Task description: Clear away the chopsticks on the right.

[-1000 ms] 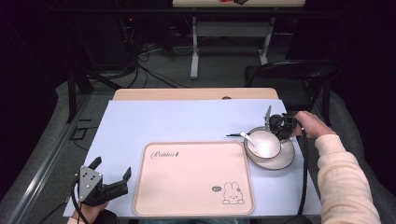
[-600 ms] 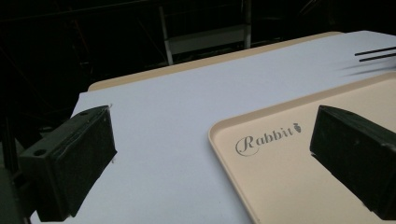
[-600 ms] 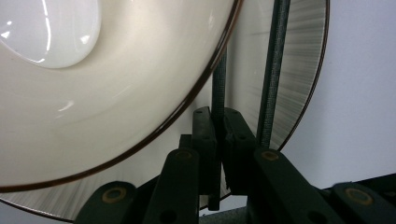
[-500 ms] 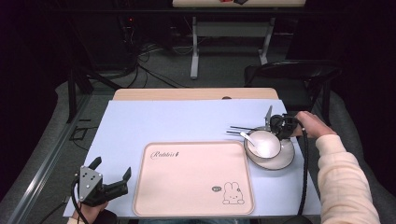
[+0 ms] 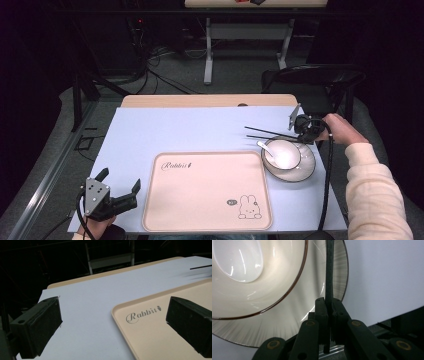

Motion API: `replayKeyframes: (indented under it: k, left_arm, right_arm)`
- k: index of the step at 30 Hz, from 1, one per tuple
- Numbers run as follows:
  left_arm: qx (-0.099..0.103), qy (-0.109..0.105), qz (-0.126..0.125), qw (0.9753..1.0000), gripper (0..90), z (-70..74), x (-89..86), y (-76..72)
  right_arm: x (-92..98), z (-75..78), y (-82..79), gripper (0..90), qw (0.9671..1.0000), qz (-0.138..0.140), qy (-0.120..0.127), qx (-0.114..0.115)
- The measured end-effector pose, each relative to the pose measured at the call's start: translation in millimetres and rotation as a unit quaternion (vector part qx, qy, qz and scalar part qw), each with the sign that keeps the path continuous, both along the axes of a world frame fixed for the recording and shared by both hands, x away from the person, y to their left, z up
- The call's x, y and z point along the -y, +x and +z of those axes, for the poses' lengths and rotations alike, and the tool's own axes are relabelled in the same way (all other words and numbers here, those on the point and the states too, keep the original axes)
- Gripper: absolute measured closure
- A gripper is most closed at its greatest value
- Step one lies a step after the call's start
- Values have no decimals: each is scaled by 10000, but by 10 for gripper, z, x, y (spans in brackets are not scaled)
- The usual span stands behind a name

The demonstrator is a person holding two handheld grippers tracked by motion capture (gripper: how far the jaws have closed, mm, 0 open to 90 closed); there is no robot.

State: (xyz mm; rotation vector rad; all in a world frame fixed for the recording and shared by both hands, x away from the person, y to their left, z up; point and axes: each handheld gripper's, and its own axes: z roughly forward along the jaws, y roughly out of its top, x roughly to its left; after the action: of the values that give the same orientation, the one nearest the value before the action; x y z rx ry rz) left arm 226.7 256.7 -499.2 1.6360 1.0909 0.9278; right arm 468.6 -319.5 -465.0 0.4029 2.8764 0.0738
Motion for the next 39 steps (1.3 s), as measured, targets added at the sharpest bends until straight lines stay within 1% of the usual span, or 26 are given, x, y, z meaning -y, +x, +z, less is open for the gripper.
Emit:
replayKeyframes:
  k: [2, 3, 4, 7, 9, 10, 11, 13, 14, 17, 20, 22, 23, 24, 25, 26, 28, 29, 30, 31, 32, 33, 35, 37, 38, 39]
  left_arm:
    - [1, -2, 0, 10000, 0, 0, 0, 0]
    - [2, -2, 2, 10000, 0, 0, 0, 0]
    - [1, -1, 2, 10000, 0, 0, 0, 0]
    - [14, -8, 3, 10000, 0, -1, 0, 1]
    - [5, 1, -2, 10000, 0, 1, -2, 0]
    - [3, -4, 1, 10000, 0, 0, -1, 0]
    - [3, -2, 0, 10000, 0, 0, -2, 0]
    - [6, -5, -4, 10000, 0, 1, 0, -1]
    - [7, 0, -4, 10000, 0, 1, -2, -1]
    - [6, -6, 1, 10000, 0, 1, -1, -1]
    - [8, -17, -6, 10000, 0, 1, -1, -3]
    - [12, -22, 1, 10000, 0, 0, -3, -2]
    - [10, -6, -3, 10000, 0, 1, -5, -2]
    - [12, -7, -7, 10000, 0, 1, -4, -2]
    - [10, -18, -7, 10000, 0, 0, -2, -2]
    - [10, -16, -8, 10000, 0, 0, -2, -2]
    - [11, -6, -6, 10000, 0, 1, -3, -2]
    - [9, -15, -9, 10000, 0, 1, -2, -3]
    - [10, -16, -13, 10000, 0, 1, -1, -5]
    - [12, -17, -12, 10000, 0, 1, -3, -5]
    - [17, -20, -7, 10000, 0, 1, -4, -4]
    - [15, -21, -2, 10000, 0, 1, -4, -4]
    - [13, -19, -10, 10000, 0, 1, -4, -5]
    - [20, -14, -16, 10000, 0, 1, -6, -5]
    - [20, -14, -16, 10000, 0, 1, -6, -5]
    - [18, -17, -19, 10000, 0, 2, -9, -6]
  right_arm:
    - [-4, 46, -18, 849, 9999, -121, 7, 3]
    - [-2, 80, -22, 849, 9998, -155, 46, 72]
    - [0, 122, -20, 849, 9998, -189, 70, 80]
    - [-17, 228, -46, 849, 9990, -421, 109, 106]
    - [-43, 279, -72, 849, 9986, -498, 53, 157]
    - [-54, 299, -87, 849, 9983, -572, 63, 119]
    - [-63, 322, -102, 850, 9979, -611, 89, 204]
    - [-80, 370, -133, 850, 9969, -748, 164, 204]
    - [-90, 404, -143, 850, 9968, -756, 121, 246]
    - [-147, 459, -209, 851, 9955, -906, 112, 251]
    - [-211, 504, -282, 851, 9940, -1043, 185, 271]
    - [-263, 529, -341, 851, 9922, -1186, 237, 291]
    - [-291, 542, -378, 852, 9907, -1313, 292, 225]
    - [-317, 555, -405, 852, 9895, -1378, 332, 269]
    - [-340, 575, -432, 852, 9881, -1474, 358, 259]
    - [-364, 585, -466, 852, 9866, -1540, 478, 246]
    - [-427, 614, -539, 853, 9833, -1721, 544, 217]
    - [-466, 624, -584, 853, 9788, -1954, 576, 220]
    - [-485, 629, -606, 853, 9775, -2001, 630, 231]
    - [-519, 642, -650, 853, 9729, -2195, 711, 168]
    - [-543, 648, -684, 852, 9702, -2296, 749, 179]
    - [-566, 655, -722, 852, 9667, -2431, 789, 145]
    - [-618, 663, -802, 852, 9625, -2565, 871, 127]
    - [-665, 655, -876, 852, 9616, -2572, 953, 124]
    - [-690, 643, -913, 851, 9624, -2536, 961, 117]
    - [-712, 630, -943, 852, 9622, -2546, 960, 136]
